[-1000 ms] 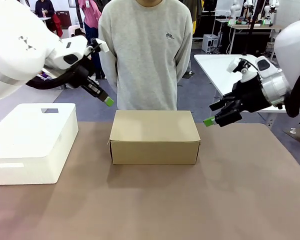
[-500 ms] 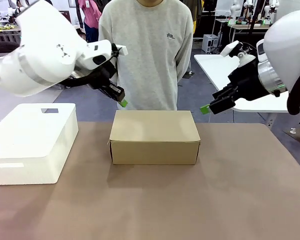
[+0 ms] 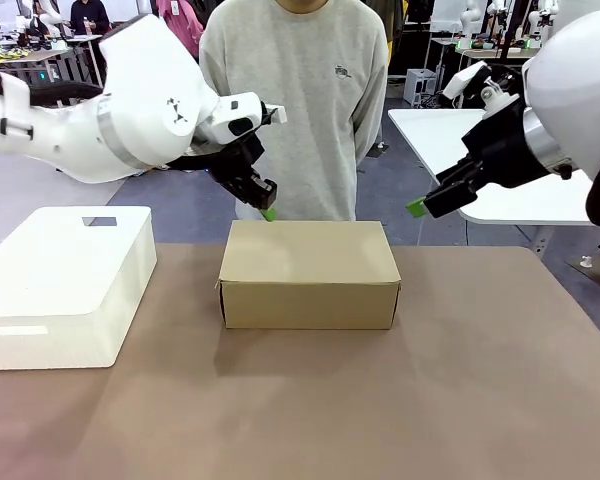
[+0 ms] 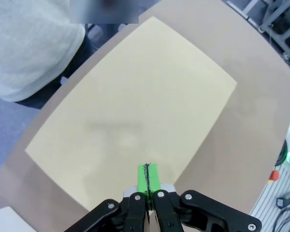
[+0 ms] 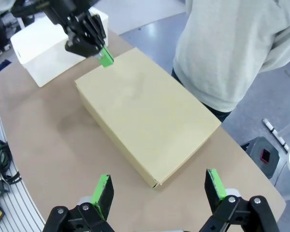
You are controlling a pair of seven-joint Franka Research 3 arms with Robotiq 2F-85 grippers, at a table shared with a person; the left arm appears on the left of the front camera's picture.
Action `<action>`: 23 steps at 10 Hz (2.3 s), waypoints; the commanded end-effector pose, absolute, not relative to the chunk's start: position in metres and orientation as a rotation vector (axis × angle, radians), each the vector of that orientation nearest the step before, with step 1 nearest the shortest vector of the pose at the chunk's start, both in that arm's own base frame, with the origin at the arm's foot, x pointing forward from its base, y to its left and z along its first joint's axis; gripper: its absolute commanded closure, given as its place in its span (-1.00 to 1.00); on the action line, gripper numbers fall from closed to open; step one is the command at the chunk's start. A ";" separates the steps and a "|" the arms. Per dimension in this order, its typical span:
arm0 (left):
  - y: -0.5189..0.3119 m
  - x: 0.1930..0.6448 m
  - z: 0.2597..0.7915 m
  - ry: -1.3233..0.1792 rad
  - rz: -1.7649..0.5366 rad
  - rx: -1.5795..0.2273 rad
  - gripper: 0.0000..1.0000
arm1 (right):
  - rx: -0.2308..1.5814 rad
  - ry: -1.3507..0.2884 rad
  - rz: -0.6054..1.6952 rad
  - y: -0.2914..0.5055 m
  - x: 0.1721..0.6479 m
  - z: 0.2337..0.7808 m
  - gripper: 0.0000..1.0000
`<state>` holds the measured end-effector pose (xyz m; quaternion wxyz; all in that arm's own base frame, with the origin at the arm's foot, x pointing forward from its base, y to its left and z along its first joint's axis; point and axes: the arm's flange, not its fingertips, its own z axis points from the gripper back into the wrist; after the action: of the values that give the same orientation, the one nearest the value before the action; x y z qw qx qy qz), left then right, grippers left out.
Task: Pack the shoes into the box.
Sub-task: Press down on the lid of the Shoes Box.
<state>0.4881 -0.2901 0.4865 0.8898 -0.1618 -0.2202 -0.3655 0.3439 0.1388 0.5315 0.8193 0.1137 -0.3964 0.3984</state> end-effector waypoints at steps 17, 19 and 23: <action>-0.370 0.606 0.408 -0.423 -0.634 -0.240 1.00 | 0.235 -0.859 0.842 0.139 0.342 0.535 -1.00; -0.371 0.610 0.394 -0.390 -0.625 -0.229 1.00 | 0.235 -0.859 0.842 0.139 0.342 0.535 -1.00; -0.359 0.597 0.411 -0.418 -0.580 -0.229 1.00 | 0.235 -0.859 0.842 0.139 0.342 0.535 -1.00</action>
<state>0.6058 -0.3669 0.4059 0.9245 -0.1243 -0.1985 -0.3006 0.3409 0.1396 0.5351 0.8182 0.1142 -0.4046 0.3922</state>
